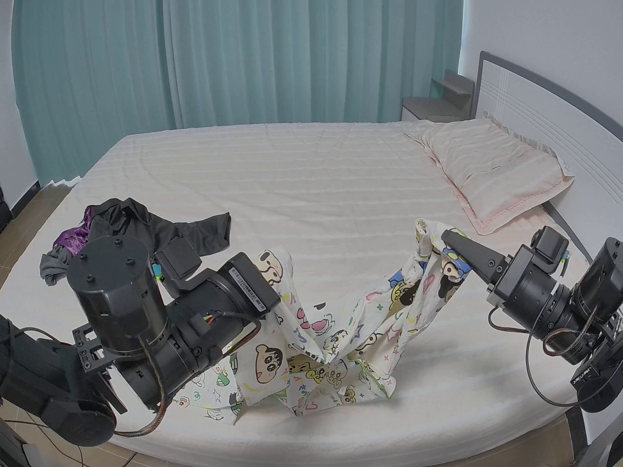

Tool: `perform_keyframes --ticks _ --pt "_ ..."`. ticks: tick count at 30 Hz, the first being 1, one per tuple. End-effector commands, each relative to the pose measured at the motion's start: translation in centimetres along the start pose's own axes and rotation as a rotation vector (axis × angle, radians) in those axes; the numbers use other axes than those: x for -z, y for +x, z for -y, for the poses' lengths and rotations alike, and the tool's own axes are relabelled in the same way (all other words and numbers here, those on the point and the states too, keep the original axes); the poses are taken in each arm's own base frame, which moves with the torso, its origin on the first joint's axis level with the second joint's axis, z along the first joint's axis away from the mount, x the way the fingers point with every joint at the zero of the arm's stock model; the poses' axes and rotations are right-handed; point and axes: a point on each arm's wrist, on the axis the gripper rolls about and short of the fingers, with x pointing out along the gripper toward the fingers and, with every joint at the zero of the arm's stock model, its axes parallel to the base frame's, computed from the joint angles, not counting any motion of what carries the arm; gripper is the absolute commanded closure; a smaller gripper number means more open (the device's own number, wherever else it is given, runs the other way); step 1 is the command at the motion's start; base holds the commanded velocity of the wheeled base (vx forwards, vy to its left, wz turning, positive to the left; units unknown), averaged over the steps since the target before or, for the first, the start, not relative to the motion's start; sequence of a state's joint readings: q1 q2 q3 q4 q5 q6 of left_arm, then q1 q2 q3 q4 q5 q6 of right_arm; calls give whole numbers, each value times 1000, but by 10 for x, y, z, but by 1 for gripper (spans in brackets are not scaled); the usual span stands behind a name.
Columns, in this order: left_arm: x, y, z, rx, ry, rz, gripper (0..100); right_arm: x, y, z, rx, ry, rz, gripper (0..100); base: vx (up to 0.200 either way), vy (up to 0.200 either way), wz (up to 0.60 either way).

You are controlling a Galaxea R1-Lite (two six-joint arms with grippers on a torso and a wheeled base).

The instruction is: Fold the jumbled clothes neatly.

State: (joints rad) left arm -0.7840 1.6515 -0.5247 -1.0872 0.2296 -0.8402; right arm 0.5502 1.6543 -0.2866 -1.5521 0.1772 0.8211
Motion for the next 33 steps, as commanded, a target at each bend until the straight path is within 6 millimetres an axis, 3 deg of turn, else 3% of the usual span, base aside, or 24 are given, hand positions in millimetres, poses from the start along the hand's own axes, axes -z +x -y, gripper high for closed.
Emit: perform_keyframes --ticks 1,6,18,27,33 --pt "0 0 0 -1 1 0 100 -1 0 -2 -13 -3 10 100 0 0 0" --pt "1 0 0 0 0 -5 100 -2 -1 -3 -16 -4 13 100 0 0 0" --pt "-5 -7 6 19 -6 23 100 -7 -5 -9 -36 -16 34 100 -200 0 0" --pt "-23 -30 18 70 -21 82 100 -21 -15 -26 -99 -94 90 100 -200 0 0" --pt "-33 -51 19 59 -13 138 100 -23 -35 -46 -174 -169 102 100 -100 0 0"
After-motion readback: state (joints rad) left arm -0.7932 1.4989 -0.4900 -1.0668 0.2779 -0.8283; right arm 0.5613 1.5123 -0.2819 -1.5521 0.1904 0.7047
